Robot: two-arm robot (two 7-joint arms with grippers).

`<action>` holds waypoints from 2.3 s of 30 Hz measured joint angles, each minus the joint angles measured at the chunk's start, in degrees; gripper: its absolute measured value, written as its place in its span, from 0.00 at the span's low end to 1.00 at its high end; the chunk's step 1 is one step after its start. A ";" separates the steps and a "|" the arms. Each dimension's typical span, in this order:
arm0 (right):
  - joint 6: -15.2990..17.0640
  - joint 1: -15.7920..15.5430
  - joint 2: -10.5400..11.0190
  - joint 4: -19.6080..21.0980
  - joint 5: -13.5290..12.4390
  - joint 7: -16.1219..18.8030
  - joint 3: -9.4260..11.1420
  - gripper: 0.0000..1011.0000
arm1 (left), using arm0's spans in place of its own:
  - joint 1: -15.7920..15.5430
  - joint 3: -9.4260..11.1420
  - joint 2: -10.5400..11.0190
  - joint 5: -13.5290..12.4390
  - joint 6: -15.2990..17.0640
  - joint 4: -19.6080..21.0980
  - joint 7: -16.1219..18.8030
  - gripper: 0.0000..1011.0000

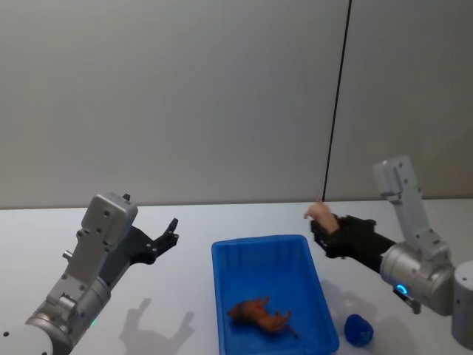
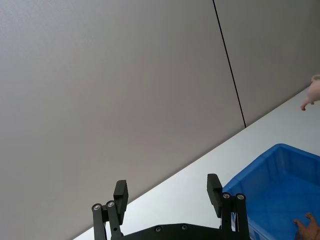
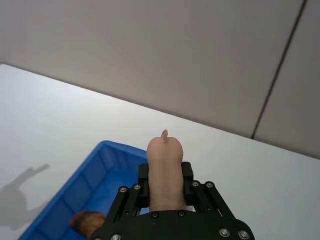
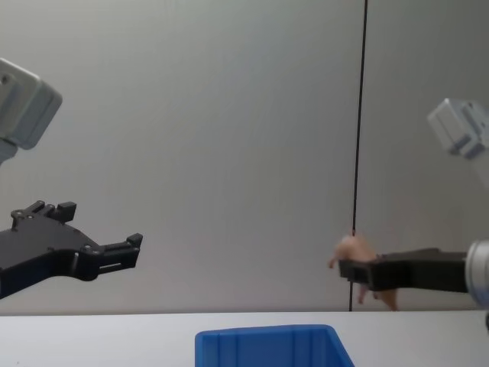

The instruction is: Pick up the two dolls from the table and place them into the box.

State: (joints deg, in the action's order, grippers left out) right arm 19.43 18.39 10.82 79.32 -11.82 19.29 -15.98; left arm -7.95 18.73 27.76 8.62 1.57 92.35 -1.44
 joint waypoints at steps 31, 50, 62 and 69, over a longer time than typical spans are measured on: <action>-5.10 -0.81 0.22 2.17 -0.37 11.05 -2.29 0.99 | 0.00 0.00 0.00 0.00 0.00 0.00 0.00 0.99; -2.17 -11.14 9.03 13.05 -3.77 5.33 1.49 0.99 | 0.00 0.00 0.00 0.00 0.00 0.00 0.00 0.99; -1.32 -16.31 13.85 15.82 -5.01 2.08 3.75 0.99 | 0.00 0.00 0.00 0.00 0.00 0.00 0.00 0.99; -1.63 -17.92 15.51 15.21 -5.32 1.57 4.58 0.99 | 0.00 0.00 0.00 0.00 0.00 0.00 0.00 0.99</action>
State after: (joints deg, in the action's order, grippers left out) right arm 17.81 0.46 26.33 94.52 -17.14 20.86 -11.40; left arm -7.96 18.73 27.75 8.62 1.57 92.35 -1.44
